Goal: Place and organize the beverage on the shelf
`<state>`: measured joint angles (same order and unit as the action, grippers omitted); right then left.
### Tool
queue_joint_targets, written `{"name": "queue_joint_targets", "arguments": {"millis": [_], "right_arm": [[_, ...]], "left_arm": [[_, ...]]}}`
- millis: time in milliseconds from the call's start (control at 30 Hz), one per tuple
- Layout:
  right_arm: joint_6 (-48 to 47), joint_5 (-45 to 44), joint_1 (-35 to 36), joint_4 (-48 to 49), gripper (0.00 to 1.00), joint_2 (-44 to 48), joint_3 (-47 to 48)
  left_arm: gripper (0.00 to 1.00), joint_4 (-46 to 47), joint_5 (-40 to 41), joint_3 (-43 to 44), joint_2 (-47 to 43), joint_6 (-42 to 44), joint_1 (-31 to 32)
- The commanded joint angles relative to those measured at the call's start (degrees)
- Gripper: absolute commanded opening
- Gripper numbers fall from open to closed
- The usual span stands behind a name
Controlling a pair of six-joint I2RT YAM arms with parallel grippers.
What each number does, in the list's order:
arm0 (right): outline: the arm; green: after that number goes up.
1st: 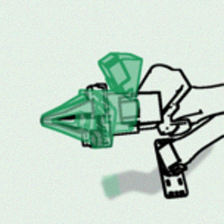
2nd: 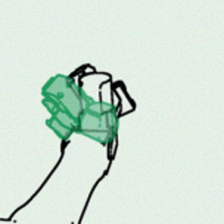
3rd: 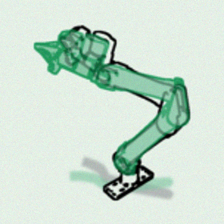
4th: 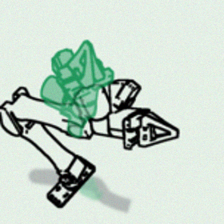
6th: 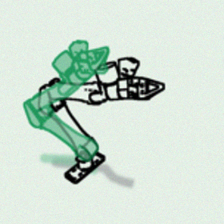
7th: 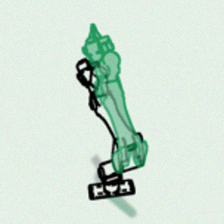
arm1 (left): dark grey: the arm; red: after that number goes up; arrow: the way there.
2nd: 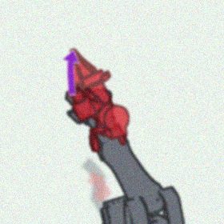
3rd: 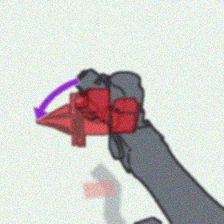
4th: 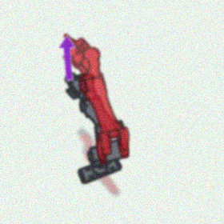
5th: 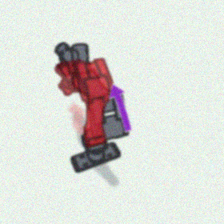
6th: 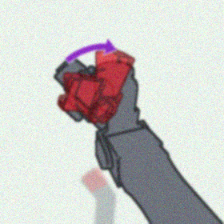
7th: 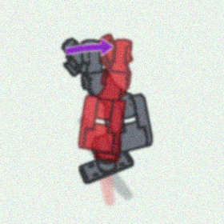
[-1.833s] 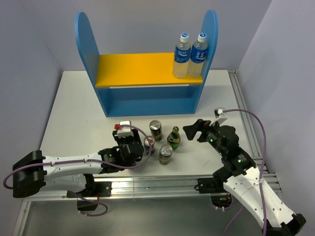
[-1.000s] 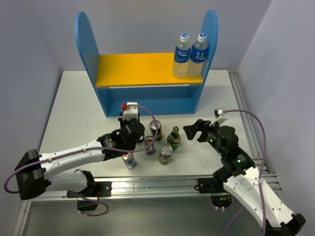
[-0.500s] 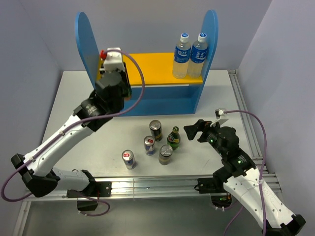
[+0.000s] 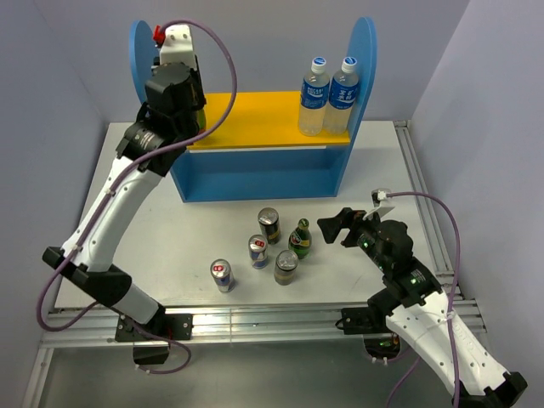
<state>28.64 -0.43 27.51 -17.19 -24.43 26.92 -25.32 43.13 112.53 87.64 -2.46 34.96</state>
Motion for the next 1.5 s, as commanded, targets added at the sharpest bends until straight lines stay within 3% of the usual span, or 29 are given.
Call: {"name": "queue_joint_targets", "arguments": {"millis": [0, 300, 533, 633, 700, 767, 967, 1233, 1467], "right_arm": [[-0.6, 0.2, 0.4, 1.5, 1.0, 0.9, -0.4], [-0.6, 0.2, 0.4, 1.7, 1.0, 0.8, -0.4], [-0.5, 0.2, 0.4, 1.7, 1.0, 0.8, -0.5], [-0.6, 0.2, 0.4, 1.7, 1.0, 0.7, -0.5], [-0.6, 0.2, 0.4, 1.7, 1.0, 0.6, -0.5], [-0.6, 0.2, 0.4, 1.7, 1.0, 0.6, -0.5], [-0.6, 0.2, 0.4, 1.7, 1.0, 0.5, -0.5], [-0.5, 0.2, 0.4, 1.8, 1.0, 0.6, -0.6], [-0.3, 0.2, 0.4, 1.8, 1.0, 0.7, -0.8]], "left_arm": [[0.0, 4.6, -4.3, 5.9, 1.5, 1.1, -3.8], [0.0, 4.6, -8.5, 5.8, 5.9, -2.2, -9.6], [0.0, 8.8, -7.6, -0.6, 3.7, -3.7, -10.9], [0.21, 8.4, -7.9, -1.7, 3.3, -4.7, -11.7], [0.55, 9.0, -7.7, -2.8, 3.0, -4.9, -12.0], [0.73, 9.6, -7.4, -4.2, 2.1, -4.9, -12.1], [0.99, 10.7, -6.5, -5.7, 0.7, -4.6, -12.1], [0.99, 5.7, -7.1, -3.6, -3.6, -7.5, -12.1], [0.99, -4.8, -12.3, -4.2, -10.6, -13.4, -11.4]]}}
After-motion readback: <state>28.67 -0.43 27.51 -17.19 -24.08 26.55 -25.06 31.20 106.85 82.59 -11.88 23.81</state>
